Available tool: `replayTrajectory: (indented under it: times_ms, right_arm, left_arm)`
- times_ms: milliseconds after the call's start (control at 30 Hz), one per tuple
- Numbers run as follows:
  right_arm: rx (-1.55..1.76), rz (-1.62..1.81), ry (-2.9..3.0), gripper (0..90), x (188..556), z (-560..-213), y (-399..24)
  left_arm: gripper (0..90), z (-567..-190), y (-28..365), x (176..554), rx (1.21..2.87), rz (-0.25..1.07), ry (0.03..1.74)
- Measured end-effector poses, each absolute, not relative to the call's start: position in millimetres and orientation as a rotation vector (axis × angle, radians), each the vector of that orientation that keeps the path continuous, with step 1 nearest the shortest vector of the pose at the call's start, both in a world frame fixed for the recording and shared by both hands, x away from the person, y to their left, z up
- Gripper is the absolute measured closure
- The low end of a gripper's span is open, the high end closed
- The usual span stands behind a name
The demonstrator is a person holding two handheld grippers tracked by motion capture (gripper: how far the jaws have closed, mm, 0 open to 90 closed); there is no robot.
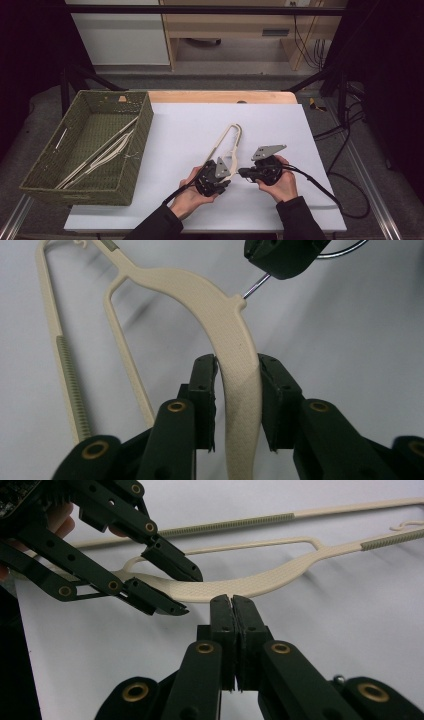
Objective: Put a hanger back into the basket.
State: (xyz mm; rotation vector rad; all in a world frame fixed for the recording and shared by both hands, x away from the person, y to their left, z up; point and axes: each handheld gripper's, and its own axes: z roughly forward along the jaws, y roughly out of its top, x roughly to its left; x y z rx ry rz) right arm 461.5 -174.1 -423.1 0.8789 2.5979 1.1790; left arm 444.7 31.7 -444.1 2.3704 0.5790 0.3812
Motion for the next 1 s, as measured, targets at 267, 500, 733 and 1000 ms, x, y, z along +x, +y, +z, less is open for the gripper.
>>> replayTrajectory:
  times_ms: [267,500,733,1000]
  right_arm:
    - [0.879,1.18,2.597,89.2,461.0,-422.5,-173.9]
    - [0.846,1.227,2.585,83.5,457.0,-414.9,-174.6]
    - [0.82,1.437,2.452,70.9,448.0,-391.9,-186.9]
    - [0.868,1.52,2.163,47.5,438.9,-368.1,-223.0]
  left_arm:
    - [73.1,-443.0,28.9,440.3,2.38,0.42,0.593]
    - [74.0,-436.6,31.7,437.5,2.37,0.433,0.602]
    - [74.9,-428.7,38.2,436.0,2.347,0.44,0.625]
    - [77.1,-414.4,53.9,432.7,2.275,0.518,0.686]
